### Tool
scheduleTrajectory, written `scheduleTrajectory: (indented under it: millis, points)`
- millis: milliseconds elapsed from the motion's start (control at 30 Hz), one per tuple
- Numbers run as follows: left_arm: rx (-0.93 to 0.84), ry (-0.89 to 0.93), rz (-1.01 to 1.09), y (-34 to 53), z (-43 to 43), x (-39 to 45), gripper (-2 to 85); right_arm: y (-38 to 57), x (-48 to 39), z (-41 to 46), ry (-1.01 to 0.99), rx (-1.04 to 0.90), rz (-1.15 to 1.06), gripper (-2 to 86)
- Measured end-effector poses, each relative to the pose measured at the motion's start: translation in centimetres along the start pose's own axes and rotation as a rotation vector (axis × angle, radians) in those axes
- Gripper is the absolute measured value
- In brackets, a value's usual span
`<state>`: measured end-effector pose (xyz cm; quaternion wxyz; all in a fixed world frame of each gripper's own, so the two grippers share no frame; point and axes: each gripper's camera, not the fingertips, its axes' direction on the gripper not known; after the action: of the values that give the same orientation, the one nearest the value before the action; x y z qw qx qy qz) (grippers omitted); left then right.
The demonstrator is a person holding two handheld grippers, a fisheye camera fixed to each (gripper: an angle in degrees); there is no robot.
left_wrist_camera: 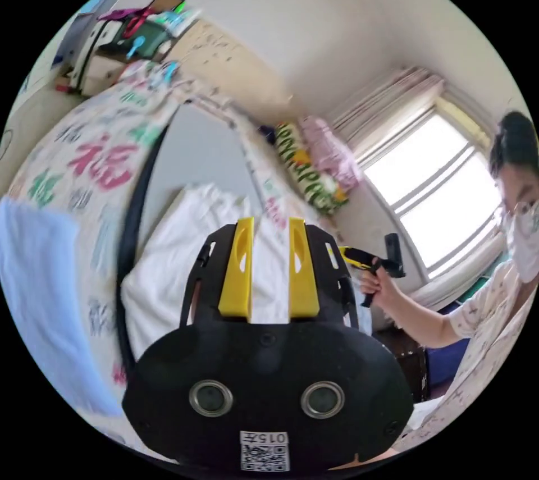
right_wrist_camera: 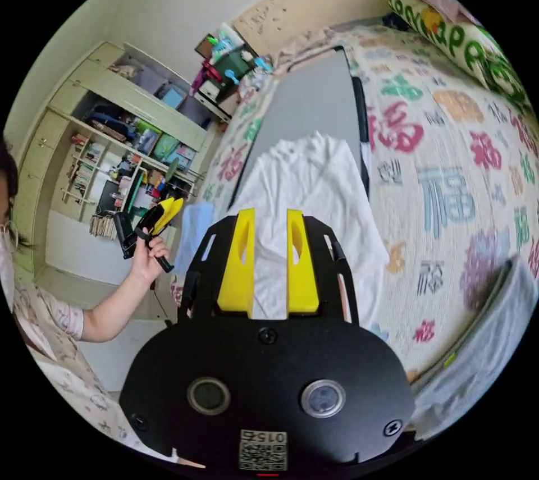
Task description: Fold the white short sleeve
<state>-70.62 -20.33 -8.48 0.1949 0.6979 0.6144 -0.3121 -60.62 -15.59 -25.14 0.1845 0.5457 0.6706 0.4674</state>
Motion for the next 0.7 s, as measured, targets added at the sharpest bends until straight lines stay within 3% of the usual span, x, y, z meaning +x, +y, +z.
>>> scheduleTrajectory:
  millis: [167, 267, 533, 700]
  points:
    - [-0.363, -0.400, -0.248, 22.8, -4.6, -6.5, 10.0, 19.0, 10.0, 2.1, 0.168, -0.316, 0.434, 10.3]
    - [-0.500, -0.473, -0.326, 30.3, -5.5, -7.4, 10.7, 26.0, 11.8, 2.4, 0.179, -0.400, 0.595, 11.3]
    - [-0.672, -0.519, -0.331, 36.7, -0.1, -10.4, 8.5, 28.9, 11.8, 5.2, 0.211, -0.484, 0.622, 10.2]
    - [-0.631, -0.437, -0.386, 38.9, 0.0, -11.6, 0.8, 27.9, 11.5, 6.6, 0.301, -0.556, 0.569, 3.7]
